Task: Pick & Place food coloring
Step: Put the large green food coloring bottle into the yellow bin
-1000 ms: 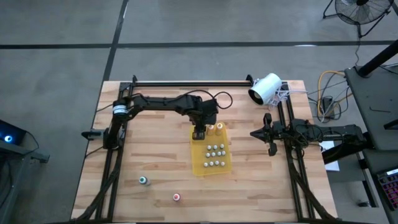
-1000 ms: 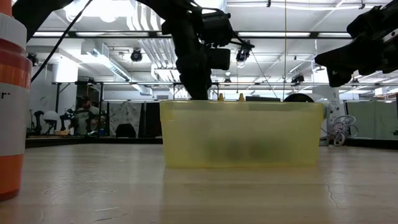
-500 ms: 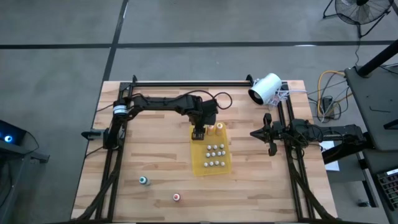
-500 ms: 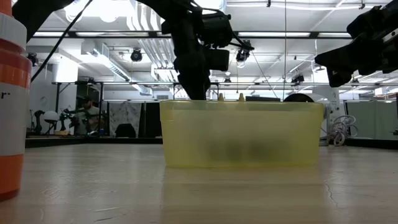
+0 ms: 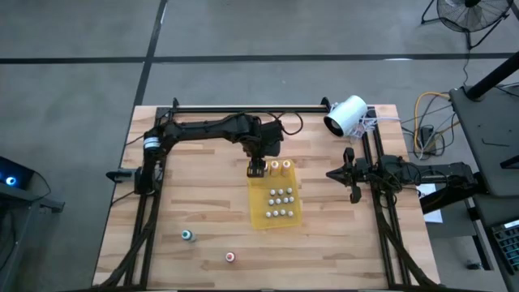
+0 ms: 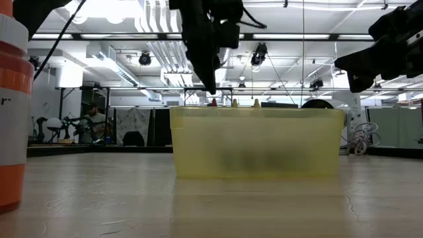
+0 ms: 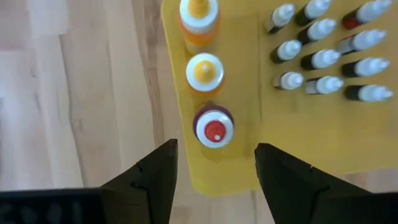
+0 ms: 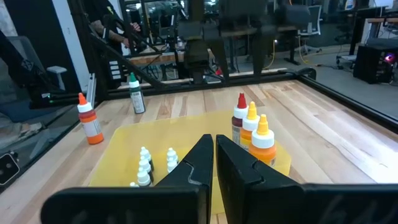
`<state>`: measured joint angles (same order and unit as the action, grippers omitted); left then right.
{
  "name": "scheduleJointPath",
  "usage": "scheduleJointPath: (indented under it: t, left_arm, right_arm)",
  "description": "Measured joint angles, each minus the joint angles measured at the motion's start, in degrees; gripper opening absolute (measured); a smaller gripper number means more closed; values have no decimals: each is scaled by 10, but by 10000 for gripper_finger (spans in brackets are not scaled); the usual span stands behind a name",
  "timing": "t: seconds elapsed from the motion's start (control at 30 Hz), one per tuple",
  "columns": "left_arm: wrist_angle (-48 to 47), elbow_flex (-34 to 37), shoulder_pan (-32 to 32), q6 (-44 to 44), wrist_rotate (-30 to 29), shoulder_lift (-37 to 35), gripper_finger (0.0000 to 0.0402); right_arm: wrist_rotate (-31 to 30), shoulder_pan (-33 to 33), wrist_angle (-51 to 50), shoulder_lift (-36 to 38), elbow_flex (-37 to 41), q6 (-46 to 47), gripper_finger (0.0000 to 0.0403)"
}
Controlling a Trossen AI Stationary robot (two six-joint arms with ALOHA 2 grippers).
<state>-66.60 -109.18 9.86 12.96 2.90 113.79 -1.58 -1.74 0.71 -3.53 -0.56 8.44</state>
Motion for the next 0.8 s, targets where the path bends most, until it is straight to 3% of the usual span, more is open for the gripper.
scheduleJointPath:
  t: [0.47,0.8]
  left_arm:
    - [-40,10,-41,-51,6,-83,186]
    - [-48,119,-86,-69,10,-176,186]
  right_arm:
    - [0,0,0,0,0,0,13]
    - [-1,0,1,-1,0,0,13]
